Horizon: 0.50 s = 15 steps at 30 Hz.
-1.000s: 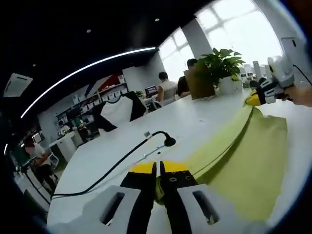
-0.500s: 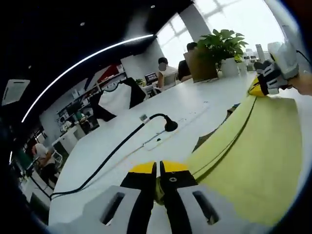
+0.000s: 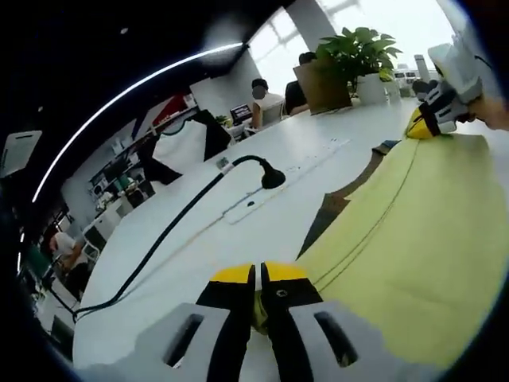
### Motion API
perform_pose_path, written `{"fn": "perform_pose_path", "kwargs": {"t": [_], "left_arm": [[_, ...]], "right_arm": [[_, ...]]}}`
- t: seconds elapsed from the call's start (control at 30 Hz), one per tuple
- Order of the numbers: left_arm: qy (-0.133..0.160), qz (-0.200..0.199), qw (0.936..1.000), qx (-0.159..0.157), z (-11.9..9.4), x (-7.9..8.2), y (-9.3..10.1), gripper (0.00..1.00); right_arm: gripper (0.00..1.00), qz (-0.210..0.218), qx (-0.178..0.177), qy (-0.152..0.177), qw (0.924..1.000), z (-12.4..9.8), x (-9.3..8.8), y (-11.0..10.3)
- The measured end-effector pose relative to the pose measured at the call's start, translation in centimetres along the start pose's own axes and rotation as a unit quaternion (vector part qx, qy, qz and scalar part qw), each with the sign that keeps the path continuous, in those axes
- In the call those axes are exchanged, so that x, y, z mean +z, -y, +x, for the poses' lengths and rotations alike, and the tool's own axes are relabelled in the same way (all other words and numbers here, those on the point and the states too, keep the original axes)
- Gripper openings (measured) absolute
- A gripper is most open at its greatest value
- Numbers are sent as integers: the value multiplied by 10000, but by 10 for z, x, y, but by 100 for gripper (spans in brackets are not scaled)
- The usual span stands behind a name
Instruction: Fold the garment on the visible template until the final outline fits inside the template.
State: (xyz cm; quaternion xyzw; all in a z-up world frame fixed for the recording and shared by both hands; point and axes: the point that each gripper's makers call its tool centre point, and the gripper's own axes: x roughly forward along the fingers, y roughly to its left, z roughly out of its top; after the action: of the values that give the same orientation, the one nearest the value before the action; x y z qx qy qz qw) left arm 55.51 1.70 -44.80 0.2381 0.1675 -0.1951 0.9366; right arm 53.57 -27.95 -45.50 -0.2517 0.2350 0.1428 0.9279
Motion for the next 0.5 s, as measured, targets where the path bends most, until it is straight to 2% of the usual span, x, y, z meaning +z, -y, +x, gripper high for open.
{"fn": "perform_pose_path", "kwargs": {"t": [0.1,0.17,0.2,0.23,0.3,0.37,0.4,0.5], "left_arm": [[49,-49,9999,-81,-1,1,-1,4],[-20,-405,9989,-242,1,-4,2,4],[-8,-696,9973,-211,2,-5,-1,4],[14,-723,9972,-213,5,-3,-4,4],[10,-600,9979,-261,9,-3,-4,4],[14,-402,9985,-370,9,-1,-3,4],[50,-140,9987,-493,9,1,-1,5],[86,266,9980,-564,8,3,-3,9]], "right_arm": [[1,332,87,13,9994,-1,-1,0],[1,412,144,-41,9990,2,0,2],[1,420,168,-48,9990,4,1,3],[1,463,236,-41,9986,5,1,3],[2,763,396,-50,9963,9,3,3],[3,771,451,4,9960,7,3,3],[6,748,451,27,9962,7,3,4],[8,787,459,202,9956,10,9,8]]}}
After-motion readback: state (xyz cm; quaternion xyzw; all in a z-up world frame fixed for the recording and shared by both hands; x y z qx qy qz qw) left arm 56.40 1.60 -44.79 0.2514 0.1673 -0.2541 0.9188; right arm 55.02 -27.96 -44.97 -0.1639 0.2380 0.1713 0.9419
